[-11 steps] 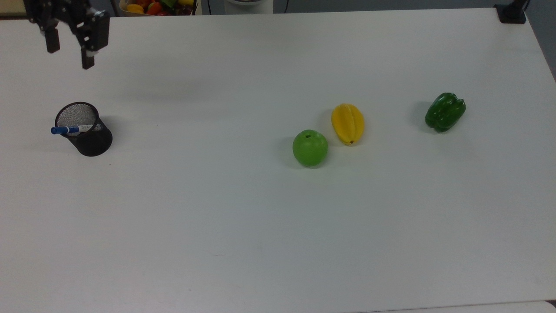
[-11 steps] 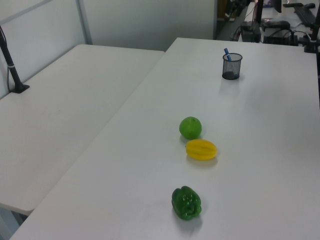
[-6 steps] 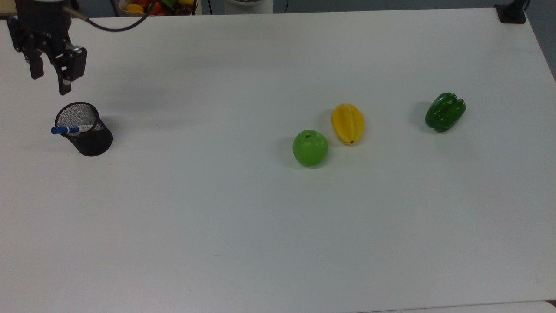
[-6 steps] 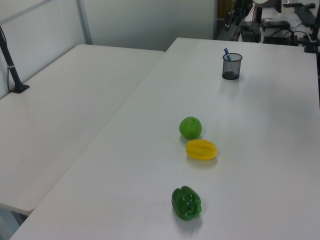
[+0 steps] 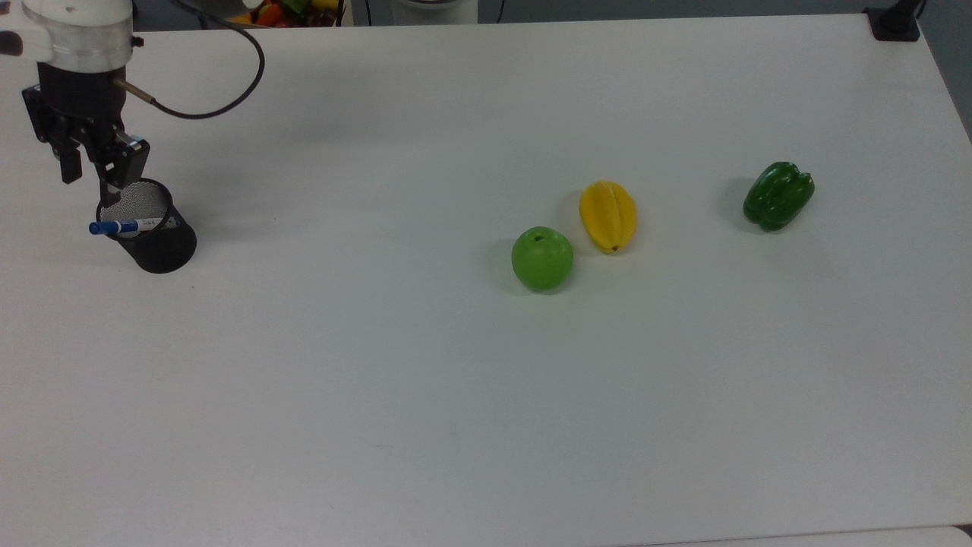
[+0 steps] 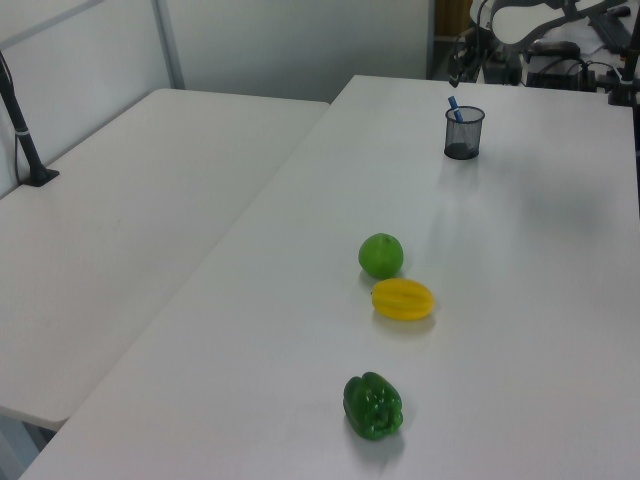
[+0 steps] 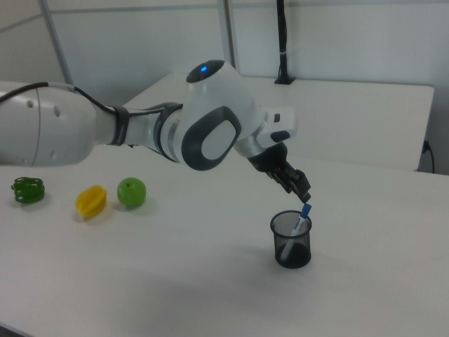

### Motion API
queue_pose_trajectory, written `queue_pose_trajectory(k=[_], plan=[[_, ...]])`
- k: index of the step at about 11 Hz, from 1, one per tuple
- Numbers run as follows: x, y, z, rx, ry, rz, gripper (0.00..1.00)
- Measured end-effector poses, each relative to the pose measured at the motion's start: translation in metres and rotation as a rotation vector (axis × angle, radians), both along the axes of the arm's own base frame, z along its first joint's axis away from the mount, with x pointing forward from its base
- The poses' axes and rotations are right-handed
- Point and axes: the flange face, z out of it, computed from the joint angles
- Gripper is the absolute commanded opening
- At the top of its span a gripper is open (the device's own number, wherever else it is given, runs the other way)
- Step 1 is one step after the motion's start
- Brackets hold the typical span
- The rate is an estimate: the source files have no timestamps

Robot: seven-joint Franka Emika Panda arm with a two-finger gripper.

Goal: Take marker pen
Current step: 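Move the open gripper over the black mesh pen cup, then lower the gripper and close it on the blue-capped marker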

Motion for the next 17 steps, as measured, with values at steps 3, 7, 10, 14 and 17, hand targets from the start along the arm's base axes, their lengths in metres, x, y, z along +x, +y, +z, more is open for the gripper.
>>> queue_pose_trajectory(k=[3,7,10,14,17], plan=[[0.007,-0.002,-0.022,-0.017,0.004,0.021,0.55],[0.011,-0.005,-0.032,-0.043,-0.020,0.045,0.55],[0.015,-0.010,-0.048,-0.058,-0.036,0.050,0.55],[0.017,-0.010,-0.060,-0.059,-0.026,0.053,0.26],[0.017,-0.010,-0.062,-0.059,-0.023,0.054,0.00]])
